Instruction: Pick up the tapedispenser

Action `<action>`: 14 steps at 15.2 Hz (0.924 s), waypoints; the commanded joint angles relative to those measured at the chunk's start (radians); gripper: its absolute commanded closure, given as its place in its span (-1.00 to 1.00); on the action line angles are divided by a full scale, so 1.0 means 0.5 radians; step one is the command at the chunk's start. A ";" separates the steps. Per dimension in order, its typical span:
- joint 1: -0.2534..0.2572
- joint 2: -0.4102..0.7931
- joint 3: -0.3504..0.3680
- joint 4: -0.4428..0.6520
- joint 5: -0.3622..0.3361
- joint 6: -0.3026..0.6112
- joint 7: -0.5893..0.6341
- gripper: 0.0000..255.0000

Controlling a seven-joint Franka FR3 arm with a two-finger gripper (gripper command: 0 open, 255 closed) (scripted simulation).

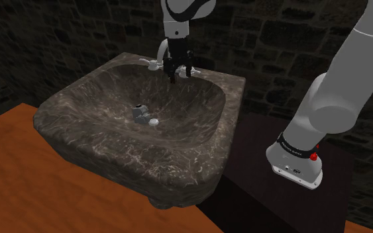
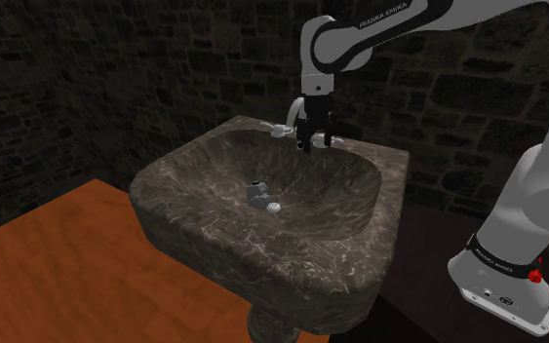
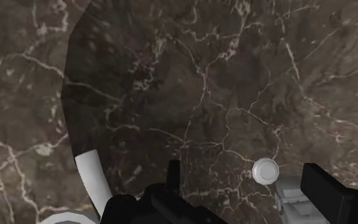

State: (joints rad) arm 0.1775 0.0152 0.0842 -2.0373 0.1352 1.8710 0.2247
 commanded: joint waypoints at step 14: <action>0.215 1.151 0.136 1.066 0.015 -0.014 0.083 -1.00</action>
State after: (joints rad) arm 0.2752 0.5441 0.1482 -1.5530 0.1437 1.8558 0.2624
